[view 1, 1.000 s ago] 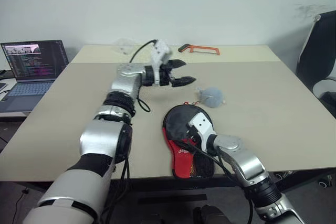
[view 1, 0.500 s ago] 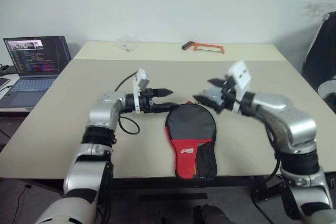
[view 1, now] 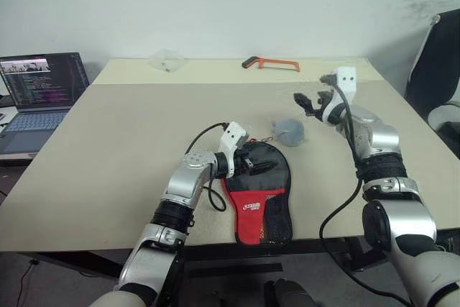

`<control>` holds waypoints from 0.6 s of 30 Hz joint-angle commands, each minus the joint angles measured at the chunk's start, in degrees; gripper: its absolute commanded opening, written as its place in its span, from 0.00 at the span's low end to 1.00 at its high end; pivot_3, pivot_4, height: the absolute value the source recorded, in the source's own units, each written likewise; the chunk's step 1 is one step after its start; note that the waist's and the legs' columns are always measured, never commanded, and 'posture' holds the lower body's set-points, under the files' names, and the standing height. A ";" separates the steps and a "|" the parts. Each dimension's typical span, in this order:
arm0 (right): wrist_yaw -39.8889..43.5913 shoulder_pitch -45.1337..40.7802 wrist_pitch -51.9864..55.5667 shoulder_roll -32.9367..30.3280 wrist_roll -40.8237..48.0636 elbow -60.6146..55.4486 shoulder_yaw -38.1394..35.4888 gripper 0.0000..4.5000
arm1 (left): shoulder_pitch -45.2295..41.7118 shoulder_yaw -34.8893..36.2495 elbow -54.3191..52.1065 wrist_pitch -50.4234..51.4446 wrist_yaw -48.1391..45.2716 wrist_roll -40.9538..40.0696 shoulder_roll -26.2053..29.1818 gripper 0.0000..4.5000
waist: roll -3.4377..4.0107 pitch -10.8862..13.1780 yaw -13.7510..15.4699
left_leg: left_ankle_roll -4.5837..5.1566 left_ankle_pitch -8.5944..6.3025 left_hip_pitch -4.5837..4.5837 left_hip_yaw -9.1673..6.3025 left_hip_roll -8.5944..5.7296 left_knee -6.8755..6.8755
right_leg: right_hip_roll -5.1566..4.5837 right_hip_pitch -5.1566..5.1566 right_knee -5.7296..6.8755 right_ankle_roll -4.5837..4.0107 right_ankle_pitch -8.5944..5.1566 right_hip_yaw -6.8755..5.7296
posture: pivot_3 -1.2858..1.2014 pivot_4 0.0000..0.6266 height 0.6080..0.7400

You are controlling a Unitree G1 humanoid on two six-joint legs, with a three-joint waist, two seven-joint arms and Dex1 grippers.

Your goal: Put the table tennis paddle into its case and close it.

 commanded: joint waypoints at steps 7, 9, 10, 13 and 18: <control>-5.75 -5.14 -4.83 2.10 -0.27 13.35 -2.45 1.00 | 4.79 -3.64 -9.16 3.48 6.19 1.14 -0.76 1.00 | 0.00 0.00 0.29 | 0.00 0.00 -0.01 -0.03 -0.02 0.00 | -0.03 0.01 -0.01 0.00 0.00 -0.03 | 0.52 0.24 1.00; -6.78 -5.20 -3.90 2.77 -0.47 15.20 -2.54 1.00 | 4.91 -4.87 -8.87 3.58 7.24 1.95 -1.01 1.00 | 0.01 0.00 0.27 | 0.00 0.00 -0.01 -0.02 -0.02 0.00 | -0.03 0.01 -0.01 0.00 0.00 -0.02 | 0.52 0.24 1.00; -7.14 -5.16 -3.55 3.15 -0.50 15.89 -2.61 1.00 | 4.89 -5.30 -8.71 3.71 7.81 2.37 -1.13 1.00 | 0.01 0.00 0.27 | 0.00 0.00 -0.01 -0.02 -0.02 0.00 | -0.03 0.01 -0.01 0.00 0.00 -0.02 | 0.52 0.24 1.00; -6.59 -4.52 -1.81 4.44 -0.28 16.61 -2.37 1.00 | 4.98 -6.14 -8.51 4.78 9.49 3.07 -1.67 1.00 | 0.01 0.00 0.26 | 0.00 0.00 -0.01 -0.02 -0.02 0.00 | -0.03 0.01 0.00 0.00 0.00 -0.02 | 0.52 0.24 1.00; -5.55 -3.43 0.94 5.48 -1.06 15.94 -1.23 1.00 | 5.24 -7.60 -8.39 5.99 10.81 4.12 -2.04 1.00 | 0.06 -0.03 0.25 | 0.00 0.00 0.04 -0.03 -0.02 0.02 | -0.02 0.06 0.02 0.00 0.00 -0.03 | 0.52 0.24 1.00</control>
